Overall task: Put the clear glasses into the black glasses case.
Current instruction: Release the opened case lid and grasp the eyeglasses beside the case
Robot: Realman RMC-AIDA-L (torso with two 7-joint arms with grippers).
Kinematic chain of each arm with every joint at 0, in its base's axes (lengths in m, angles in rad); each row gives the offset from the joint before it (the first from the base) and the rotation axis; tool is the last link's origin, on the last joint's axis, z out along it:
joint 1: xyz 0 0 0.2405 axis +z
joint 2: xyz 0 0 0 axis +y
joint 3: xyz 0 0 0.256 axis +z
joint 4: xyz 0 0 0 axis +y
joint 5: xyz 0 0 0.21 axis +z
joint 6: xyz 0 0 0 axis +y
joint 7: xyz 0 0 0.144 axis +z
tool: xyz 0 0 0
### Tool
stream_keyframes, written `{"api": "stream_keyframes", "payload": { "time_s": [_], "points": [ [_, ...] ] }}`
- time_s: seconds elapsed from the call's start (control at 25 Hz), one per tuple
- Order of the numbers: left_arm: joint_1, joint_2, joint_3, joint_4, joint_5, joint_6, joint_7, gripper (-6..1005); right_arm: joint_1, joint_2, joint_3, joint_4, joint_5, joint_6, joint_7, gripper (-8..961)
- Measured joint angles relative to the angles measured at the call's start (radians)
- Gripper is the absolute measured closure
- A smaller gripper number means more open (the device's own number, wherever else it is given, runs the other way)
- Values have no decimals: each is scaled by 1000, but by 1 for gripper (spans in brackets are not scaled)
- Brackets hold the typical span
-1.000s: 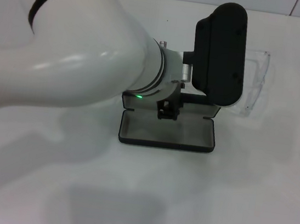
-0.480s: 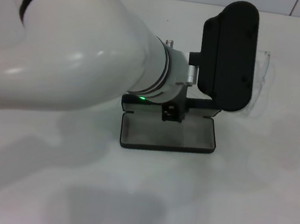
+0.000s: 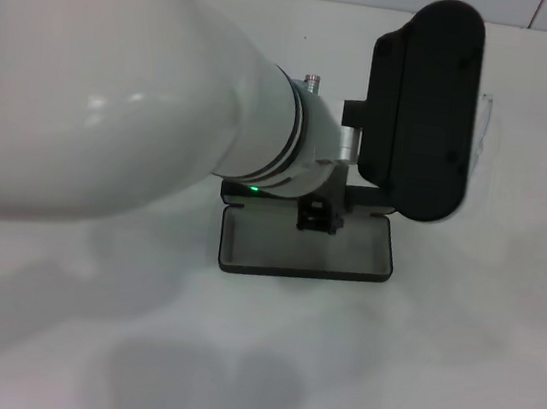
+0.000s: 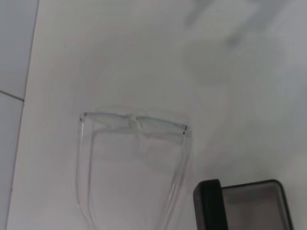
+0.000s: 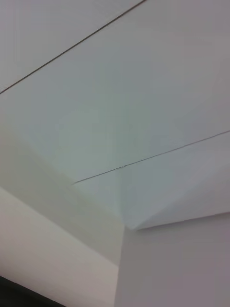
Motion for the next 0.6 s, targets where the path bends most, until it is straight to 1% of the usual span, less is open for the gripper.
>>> {"api": "stream_keyframes", "payload": {
  "time_s": [0.08, 0.12, 0.16, 0.2, 0.24, 0.28, 0.32, 0.4, 0.52, 0.56, 0.6],
  "points": [
    [14, 0, -6, 44, -17, 9, 6, 551, 12, -11, -8, -46, -22, 32, 58, 127],
    [26, 0, -21, 73, -40, 11, 17, 551, 12, -11, -8, -46, -22, 32, 58, 128],
    [38, 0, -37, 96, -63, 11, 30, 551, 28, -14, -14, -156, -96, 82, 161, 128],
    [53, 0, -64, 125, -100, 11, 49, 551, 37, -11, -13, -221, -135, 101, 205, 129],
    [66, 0, -90, 146, -135, 9, 66, 551, 51, 2, -14, -351, -206, 137, 303, 131],
    [79, 0, -122, 169, -175, 6, 85, 551, 59, 11, -18, -436, -248, 158, 363, 133],
    [87, 0, -152, 181, -216, 1, 104, 551, 59, 11, -18, -436, -248, 158, 363, 135],
    [106, 1, -215, 195, -293, -14, 137, 551, 77, 19, -49, -598, -328, 214, 502, 139],
    [152, 2, -330, 194, -447, -43, 207, 551, 107, 15, -125, -788, -427, 286, 692, 145],
    [166, 2, -360, 192, -493, -48, 231, 551, 124, 13, -155, -864, -490, 316, 765, 155],
    [186, 1, -414, 184, -575, -52, 273, 552, 164, 11, -192, -985, -628, 355, 894, 165]
  ]
}}
